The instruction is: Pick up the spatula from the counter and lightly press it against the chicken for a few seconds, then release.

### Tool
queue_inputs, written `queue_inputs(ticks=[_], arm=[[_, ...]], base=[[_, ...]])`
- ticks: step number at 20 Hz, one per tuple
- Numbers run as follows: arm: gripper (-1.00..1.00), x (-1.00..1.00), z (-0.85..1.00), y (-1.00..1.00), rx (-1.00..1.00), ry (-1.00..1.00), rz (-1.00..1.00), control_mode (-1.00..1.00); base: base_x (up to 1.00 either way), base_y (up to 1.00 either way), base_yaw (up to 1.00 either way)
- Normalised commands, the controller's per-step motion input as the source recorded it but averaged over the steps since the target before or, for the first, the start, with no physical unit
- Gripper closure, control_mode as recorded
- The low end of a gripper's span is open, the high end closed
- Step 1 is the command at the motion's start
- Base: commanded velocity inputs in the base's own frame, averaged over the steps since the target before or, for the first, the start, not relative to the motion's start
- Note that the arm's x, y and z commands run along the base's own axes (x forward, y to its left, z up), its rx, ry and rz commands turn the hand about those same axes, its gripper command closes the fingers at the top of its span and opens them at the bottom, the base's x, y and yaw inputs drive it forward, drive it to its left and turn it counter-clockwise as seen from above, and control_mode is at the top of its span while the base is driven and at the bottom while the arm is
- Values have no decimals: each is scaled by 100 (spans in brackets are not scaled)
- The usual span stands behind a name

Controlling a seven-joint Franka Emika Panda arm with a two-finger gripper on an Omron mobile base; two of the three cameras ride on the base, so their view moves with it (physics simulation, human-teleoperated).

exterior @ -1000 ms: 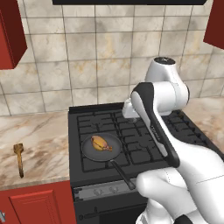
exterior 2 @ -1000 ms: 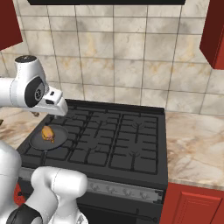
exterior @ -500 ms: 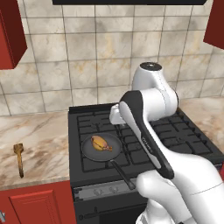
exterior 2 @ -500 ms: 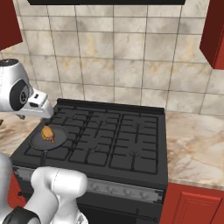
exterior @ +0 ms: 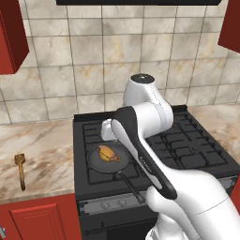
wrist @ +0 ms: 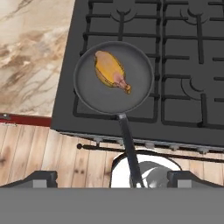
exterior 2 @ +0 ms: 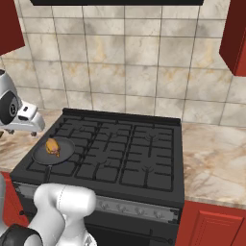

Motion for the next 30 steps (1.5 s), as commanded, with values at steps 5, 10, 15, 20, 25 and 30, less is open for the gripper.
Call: queue_inputs(ticks=[5,10,15,20,25,30], arm=[[-100,0,-8,39,0,0,2,-100],[-100,0,-9,45,0,0,1,-100],[-100,0,-14,44,1,2,1,-100],[-100,8,-28,31,3,5,1,-100],[-100,2,-18,35,2,2,1,-100],[-100,0,-5,46,0,0,1,-100]], base=[[0,0,0],[0,0,0],[0,0,0],[0,0,0],[0,0,0],[0,0,0]])
